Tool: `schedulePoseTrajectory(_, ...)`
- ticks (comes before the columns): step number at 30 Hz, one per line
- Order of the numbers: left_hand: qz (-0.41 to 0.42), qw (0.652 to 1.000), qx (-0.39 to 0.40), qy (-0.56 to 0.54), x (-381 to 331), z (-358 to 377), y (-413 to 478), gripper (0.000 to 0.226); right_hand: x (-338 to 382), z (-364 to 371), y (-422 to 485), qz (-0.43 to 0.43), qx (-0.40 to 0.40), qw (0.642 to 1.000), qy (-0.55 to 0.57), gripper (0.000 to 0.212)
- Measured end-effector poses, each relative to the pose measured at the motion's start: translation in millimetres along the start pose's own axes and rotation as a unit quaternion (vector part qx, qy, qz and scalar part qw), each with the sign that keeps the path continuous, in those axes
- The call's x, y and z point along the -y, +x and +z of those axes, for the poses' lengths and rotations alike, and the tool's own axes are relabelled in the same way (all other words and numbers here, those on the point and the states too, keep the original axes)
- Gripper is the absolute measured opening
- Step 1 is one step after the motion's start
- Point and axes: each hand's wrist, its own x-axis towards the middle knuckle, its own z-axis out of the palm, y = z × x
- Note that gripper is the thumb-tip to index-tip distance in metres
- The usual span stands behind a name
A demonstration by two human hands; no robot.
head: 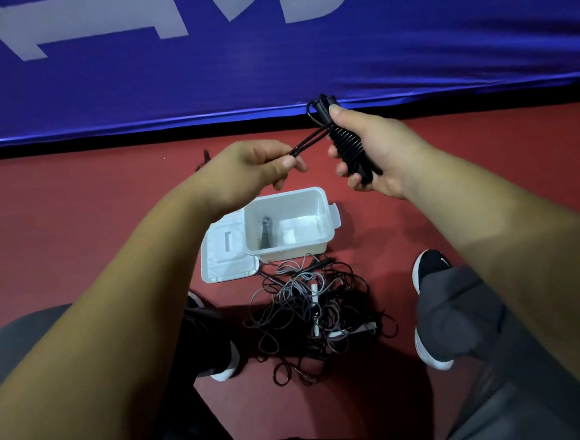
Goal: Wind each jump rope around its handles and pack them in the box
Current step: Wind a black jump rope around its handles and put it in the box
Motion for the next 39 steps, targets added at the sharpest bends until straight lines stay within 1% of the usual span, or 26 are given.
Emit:
schedulePoseTrajectory(3, -0.025, 0.996, -0.014, 0.085, 7, -4, 4, 0.017, 0, 1, -2, -0.008, 0.023, 1.0, -0.015, 0.043)
schedulePoseTrajectory(6, -0.067, 0.992, -0.04, 0.099, 10, 0, 8, 0.011, -1, 7, -6, -0.015, 0.058, 0.998, -0.024, 0.042)
schedulePoseTrajectory(8, -0.089, 0.99, -0.049, 0.093, 11, 4, 9, 0.011, -1, 10, -10, -0.025, 0.082, 0.996, -0.037, 0.042)
schedulePoseTrajectory(12, -0.115, 0.99, -0.063, 0.046, 16, 6, 12, 0.008, -2, 16, -16, -0.044, 0.132, 0.988, -0.066, 0.044)
schedulePoseTrajectory(17, -0.139, 0.988, -0.054, -0.022, 7, 9, 11, 0.004, -4, 18, -25, -0.027, 0.216, 0.972, -0.089, 0.049)
schedulePoseTrajectory(20, -0.118, 0.991, -0.058, -0.026, 3, 8, 10, 0.017, -6, 18, -31, -0.005, 0.28, 0.955, -0.094, 0.05)
schedulePoseTrajectory(23, -0.055, 0.997, -0.05, 0.033, 3, 2, 7, 0.028, -8, 17, -34, 0.021, 0.328, 0.939, -0.101, 0.048)
schedulePoseTrajectory(24, -0.036, 0.997, -0.044, 0.048, 2, 2, 5, 0.027, -9, 16, -34, 0.032, 0.344, 0.932, -0.107, 0.049)
schedulePoseTrajectory(25, -0.027, 0.998, -0.043, 0.039, 1, 1, 5, 0.024, -9, 15, -35, 0.046, 0.362, 0.924, -0.114, 0.049)
schedulePoseTrajectory(28, -0.016, 0.997, -0.067, -0.03, -5, 2, 6, 0.011, -13, 16, -36, 0.083, 0.406, 0.897, -0.152, 0.043)
schedulePoseTrajectory(30, -0.018, 0.995, -0.076, -0.062, -9, 3, 6, 0.012, -15, 17, -36, 0.086, 0.397, 0.894, -0.189, 0.035)
schedulePoseTrajectory(32, -0.011, 0.995, -0.08, -0.062, -12, 1, 4, 0.013, -18, 17, -31, 0.087, 0.361, 0.901, -0.226, 0.03)
schedulePoseTrajectory(35, 0.028, 0.994, -0.097, 0.038, -14, -1, 3, 0.02, -22, 15, -21, 0.065, 0.287, 0.911, -0.29, 0.034)
schedulePoseTrajectory(37, 0.062, 0.985, -0.101, 0.122, -17, 0, 3, 0.022, -23, 14, -14, 0.048, 0.238, 0.915, -0.323, 0.034)
schedulePoseTrajectory(39, 0.091, 0.972, -0.085, 0.199, -19, 0, 3, 0.023, -24, 12, -9, 0.036, 0.193, 0.92, -0.34, 0.036)
